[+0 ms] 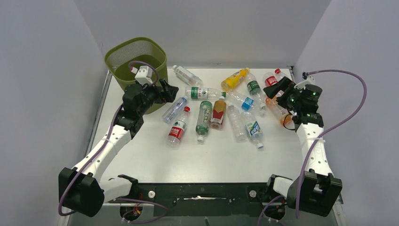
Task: Put the plastic bottles in the bin
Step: Pick up the plastic bottle at the center of the board.
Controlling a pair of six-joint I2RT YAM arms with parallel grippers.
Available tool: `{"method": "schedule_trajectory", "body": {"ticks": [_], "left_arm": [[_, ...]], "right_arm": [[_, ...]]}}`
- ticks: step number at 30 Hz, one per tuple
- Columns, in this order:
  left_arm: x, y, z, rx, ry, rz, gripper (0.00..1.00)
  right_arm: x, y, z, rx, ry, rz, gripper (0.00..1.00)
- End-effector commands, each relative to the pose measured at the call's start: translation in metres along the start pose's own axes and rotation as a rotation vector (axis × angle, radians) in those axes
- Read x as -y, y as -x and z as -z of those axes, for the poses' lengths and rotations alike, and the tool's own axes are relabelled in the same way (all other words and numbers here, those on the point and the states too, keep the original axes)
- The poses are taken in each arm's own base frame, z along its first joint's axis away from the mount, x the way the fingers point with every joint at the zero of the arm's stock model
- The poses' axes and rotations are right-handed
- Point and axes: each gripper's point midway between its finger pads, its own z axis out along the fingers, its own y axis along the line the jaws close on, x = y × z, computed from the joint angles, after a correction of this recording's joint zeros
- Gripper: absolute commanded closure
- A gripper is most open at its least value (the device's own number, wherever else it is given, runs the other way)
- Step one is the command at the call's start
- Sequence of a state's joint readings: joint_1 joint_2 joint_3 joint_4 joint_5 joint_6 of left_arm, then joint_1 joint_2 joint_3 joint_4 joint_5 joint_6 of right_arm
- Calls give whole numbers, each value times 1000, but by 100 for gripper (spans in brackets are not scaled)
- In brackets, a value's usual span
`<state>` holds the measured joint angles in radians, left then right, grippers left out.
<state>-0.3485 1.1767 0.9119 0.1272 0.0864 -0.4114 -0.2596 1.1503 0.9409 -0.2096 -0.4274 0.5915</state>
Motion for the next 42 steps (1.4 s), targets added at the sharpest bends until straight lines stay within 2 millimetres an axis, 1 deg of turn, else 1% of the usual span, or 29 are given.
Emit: {"method": "schedule_trajectory", "body": {"ticks": [1, 3, 5, 8, 10, 11, 13, 18, 20, 23, 25, 29, 34, 36, 40, 42], "left_arm": [[21, 13, 7, 4, -109, 88, 7], [21, 9, 6, -25, -103, 128, 7], [27, 3, 8, -38, -122, 154, 7], [28, -14, 13, -67, -106, 183, 7], [24, -27, 15, -110, -90, 202, 7], [23, -32, 17, -129, -85, 212, 7], [21, -39, 20, -152, -73, 226, 7], [20, -45, 31, -164, -70, 247, 7], [19, -47, 34, -170, -65, 248, 7], [18, -57, 33, -213, -65, 244, 7], [23, -62, 31, -240, -101, 235, 7], [23, -77, 25, -297, -122, 223, 7], [24, -100, 21, -377, -119, 192, 7], [20, -108, 22, -400, -76, 191, 7], [3, -129, 29, -458, 70, 160, 7], [-1, -134, 33, -470, 124, 129, 7]], "right_arm": [[-46, 25, 6, 43, 127, 21, 2], [-51, 21, 2, 38, 133, 7, 2], [-61, 12, -5, 15, 162, 11, 2], [-79, -7, -18, -53, 177, 60, 2], [-86, -20, -24, -82, 170, 90, 2], [-87, -25, -25, -90, 166, 96, 2], [-87, -29, -27, -86, 168, 97, 2], [-93, -38, -30, -145, 194, 96, 2], [-96, -42, -28, -156, 205, 98, 2], [-97, -47, -19, -179, 213, 101, 2], [-97, -50, -12, -183, 214, 103, 2], [-97, -57, 6, -176, 223, 92, 2], [-93, -75, 21, -201, 227, 76, 2], [-90, -83, 24, -213, 226, 65, 2], [-86, -97, 30, -229, 227, 45, 2], [-86, -104, 33, -237, 230, 39, 2]]}}
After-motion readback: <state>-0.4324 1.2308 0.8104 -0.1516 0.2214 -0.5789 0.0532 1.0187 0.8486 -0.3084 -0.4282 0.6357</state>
